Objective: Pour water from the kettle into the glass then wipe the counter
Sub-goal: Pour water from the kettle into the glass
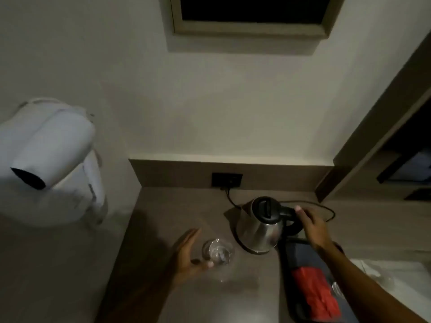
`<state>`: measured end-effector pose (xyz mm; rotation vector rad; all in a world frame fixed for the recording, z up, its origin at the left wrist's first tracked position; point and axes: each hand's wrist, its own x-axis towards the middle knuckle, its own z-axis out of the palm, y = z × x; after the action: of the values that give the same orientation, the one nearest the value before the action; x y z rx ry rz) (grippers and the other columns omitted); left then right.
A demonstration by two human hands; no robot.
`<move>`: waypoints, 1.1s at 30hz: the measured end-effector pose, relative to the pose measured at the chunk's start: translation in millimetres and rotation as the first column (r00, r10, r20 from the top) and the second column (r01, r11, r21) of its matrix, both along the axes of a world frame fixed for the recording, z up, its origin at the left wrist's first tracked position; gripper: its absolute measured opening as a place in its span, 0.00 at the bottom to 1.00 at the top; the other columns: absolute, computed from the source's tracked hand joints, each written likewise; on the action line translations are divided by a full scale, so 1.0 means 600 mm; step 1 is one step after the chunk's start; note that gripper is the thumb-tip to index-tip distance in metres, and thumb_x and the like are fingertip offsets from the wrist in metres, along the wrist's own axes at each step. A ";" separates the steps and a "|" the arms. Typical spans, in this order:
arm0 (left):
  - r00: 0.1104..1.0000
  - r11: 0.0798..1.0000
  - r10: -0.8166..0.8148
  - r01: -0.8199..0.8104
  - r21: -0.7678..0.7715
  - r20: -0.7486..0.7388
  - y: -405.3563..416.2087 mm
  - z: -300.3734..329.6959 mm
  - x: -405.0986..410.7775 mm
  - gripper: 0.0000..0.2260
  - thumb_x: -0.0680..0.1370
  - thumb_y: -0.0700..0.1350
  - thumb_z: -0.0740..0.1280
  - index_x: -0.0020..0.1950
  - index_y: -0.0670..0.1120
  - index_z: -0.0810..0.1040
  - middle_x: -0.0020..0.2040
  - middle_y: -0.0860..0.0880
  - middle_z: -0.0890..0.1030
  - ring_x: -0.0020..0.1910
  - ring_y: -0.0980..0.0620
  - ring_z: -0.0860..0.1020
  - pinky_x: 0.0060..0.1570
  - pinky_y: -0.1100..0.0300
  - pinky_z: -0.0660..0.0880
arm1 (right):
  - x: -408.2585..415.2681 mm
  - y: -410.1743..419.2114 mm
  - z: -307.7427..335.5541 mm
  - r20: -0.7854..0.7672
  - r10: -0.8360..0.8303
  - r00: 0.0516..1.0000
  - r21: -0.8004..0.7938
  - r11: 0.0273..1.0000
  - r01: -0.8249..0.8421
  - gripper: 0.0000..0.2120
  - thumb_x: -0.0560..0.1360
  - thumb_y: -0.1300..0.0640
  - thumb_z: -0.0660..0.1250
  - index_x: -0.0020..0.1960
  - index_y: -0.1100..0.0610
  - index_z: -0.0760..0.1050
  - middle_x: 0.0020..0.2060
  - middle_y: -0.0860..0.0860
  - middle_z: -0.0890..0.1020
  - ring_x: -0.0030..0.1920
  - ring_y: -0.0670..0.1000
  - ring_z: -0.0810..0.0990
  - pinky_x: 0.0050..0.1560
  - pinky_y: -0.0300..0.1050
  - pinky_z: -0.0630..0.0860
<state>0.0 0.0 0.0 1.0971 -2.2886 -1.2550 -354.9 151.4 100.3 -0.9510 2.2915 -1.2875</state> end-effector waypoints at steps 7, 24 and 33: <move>0.992 0.992 -0.123 0.122 0.031 0.024 0.008 -0.062 -0.036 0.46 0.59 0.71 0.78 0.73 0.69 0.63 0.69 0.72 0.69 0.66 0.71 0.71 0.64 0.74 0.68 | -0.026 -0.033 -0.063 0.229 -0.094 0.969 -0.024 0.994 0.102 0.19 0.81 0.47 0.61 0.39 0.57 0.79 0.36 0.55 0.82 0.38 0.48 0.80 0.42 0.39 0.76; 0.989 0.985 -0.135 0.127 0.116 0.063 -0.005 -0.072 -0.060 0.41 0.58 0.65 0.78 0.69 0.59 0.72 0.64 0.63 0.73 0.64 0.59 0.69 0.71 0.47 0.68 | 0.005 -0.101 0.003 0.000 0.077 0.997 -0.065 0.995 -0.077 0.19 0.79 0.50 0.60 0.29 0.50 0.73 0.23 0.44 0.76 0.23 0.41 0.73 0.26 0.31 0.68; 0.979 0.976 -0.190 0.179 0.123 0.079 -0.012 -0.075 -0.056 0.40 0.61 0.63 0.80 0.70 0.57 0.72 0.70 0.56 0.76 0.67 0.55 0.72 0.72 0.46 0.66 | 0.038 -0.118 0.073 -0.445 0.355 0.822 0.074 0.929 -0.361 0.20 0.75 0.51 0.59 0.30 0.60 0.76 0.22 0.54 0.73 0.21 0.53 0.70 0.25 0.40 0.64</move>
<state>-33.4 -7.1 -45.1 1.0166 -2.4606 -1.4515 -332.1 80.9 144.0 -1.7483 2.2539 -0.9946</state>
